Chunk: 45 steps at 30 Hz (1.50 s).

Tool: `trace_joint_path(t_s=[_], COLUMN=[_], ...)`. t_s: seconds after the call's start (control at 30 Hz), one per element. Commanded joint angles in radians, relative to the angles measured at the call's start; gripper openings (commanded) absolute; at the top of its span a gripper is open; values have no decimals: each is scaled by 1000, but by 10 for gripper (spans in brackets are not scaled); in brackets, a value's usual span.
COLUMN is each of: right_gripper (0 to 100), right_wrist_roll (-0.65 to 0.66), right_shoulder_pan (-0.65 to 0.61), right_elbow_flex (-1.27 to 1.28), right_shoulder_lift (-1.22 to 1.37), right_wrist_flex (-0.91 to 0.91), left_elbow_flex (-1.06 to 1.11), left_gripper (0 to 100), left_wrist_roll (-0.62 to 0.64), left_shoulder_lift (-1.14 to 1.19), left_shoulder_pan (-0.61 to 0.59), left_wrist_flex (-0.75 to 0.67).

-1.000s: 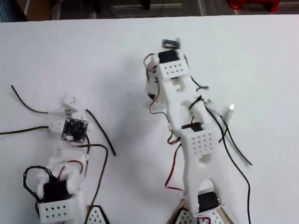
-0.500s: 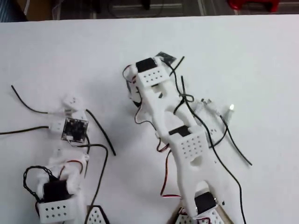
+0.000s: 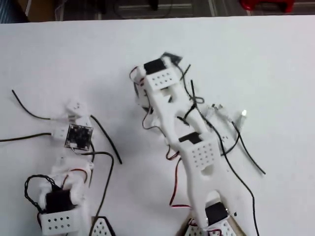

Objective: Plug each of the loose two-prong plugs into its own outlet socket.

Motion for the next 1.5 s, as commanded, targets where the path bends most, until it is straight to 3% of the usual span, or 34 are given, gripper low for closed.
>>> trace_joint_path(t_s=[0.0,0.1,0.33,0.53,0.77,1.2,1.33,1.47], right_gripper=[485,476,406,391,391,391,391,391], right_wrist_roll=[11,26,296,525,710,924,967,965], right_shoulder_pan=[94,162,285,374,384,389,455,486], right_elbow_flex=[-144,-270,-549,-634,-640,-634,-641,-641], right_shoulder_lift=[-208,-355,-647,-805,-874,-880,-880,-874], right_wrist_flex=[12,8,4,7,4,-10,7,4], left_elbow_flex=[-2,-2,-2,-2,-2,-12,-155,-434], left_gripper=[24,24,24,24,24,24,24,24], left_wrist_roll=[2,2,2,2,2,-2,-3,-3], left_shoulder_lift=[7,7,7,7,7,7,5,5], left_shoulder_pan=[8,8,8,8,8,59,61,18], left_wrist_flex=[3,3,3,3,3,0,-21,-132])
